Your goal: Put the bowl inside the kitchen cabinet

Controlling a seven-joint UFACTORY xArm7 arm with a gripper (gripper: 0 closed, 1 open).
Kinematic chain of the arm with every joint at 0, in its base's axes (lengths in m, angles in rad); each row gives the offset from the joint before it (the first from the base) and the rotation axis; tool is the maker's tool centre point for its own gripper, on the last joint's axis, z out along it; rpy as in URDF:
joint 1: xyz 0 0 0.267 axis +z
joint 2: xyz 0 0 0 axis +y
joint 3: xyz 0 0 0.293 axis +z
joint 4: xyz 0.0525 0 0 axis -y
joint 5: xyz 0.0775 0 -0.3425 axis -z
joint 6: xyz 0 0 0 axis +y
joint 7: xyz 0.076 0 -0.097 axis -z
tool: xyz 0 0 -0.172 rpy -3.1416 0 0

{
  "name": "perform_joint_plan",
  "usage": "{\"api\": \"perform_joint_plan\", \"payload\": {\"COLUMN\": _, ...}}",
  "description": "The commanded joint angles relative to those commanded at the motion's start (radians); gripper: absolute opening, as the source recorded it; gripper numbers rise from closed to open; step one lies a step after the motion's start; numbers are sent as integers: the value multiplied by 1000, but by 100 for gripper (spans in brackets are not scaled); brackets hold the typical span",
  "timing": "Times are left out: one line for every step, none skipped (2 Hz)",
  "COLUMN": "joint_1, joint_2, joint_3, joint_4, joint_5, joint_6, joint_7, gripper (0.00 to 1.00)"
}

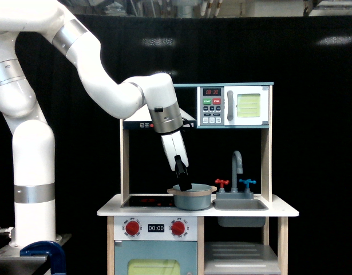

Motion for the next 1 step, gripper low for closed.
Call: {"api": "perform_joint_plan", "payload": {"joint_1": 74, "joint_2": 50, "joint_3": -65, "joint_4": 39, "joint_5": 103, "joint_6": 1, "joint_7": -118, "gripper": 100}}
